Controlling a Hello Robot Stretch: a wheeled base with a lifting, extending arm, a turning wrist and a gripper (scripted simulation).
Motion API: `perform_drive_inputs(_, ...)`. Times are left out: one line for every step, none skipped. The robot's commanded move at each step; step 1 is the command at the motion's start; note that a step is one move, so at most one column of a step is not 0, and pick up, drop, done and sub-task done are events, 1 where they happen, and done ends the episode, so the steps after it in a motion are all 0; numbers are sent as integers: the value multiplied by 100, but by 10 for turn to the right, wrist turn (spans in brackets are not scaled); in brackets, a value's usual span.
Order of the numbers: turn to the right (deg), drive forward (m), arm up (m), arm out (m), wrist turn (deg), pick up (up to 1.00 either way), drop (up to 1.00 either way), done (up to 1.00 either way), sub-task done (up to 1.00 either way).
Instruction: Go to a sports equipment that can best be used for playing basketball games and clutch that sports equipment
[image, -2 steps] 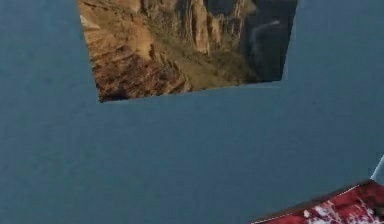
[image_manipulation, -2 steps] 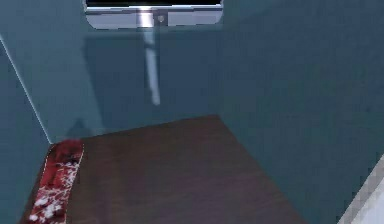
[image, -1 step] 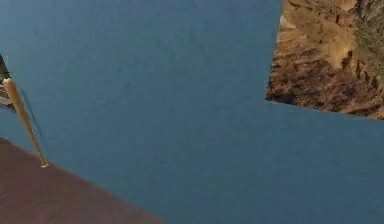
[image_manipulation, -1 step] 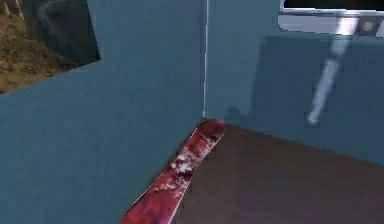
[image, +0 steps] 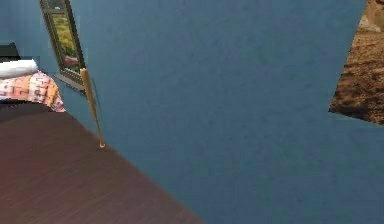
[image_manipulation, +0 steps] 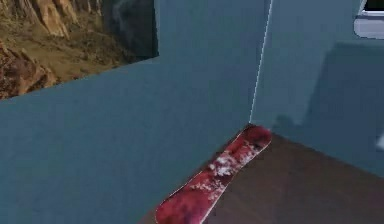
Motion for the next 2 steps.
perform_drive_inputs(0,35,0,0,0,0,0,0,0)
perform_drive_inputs(-450,0,0,0,0,0,0,0,0)
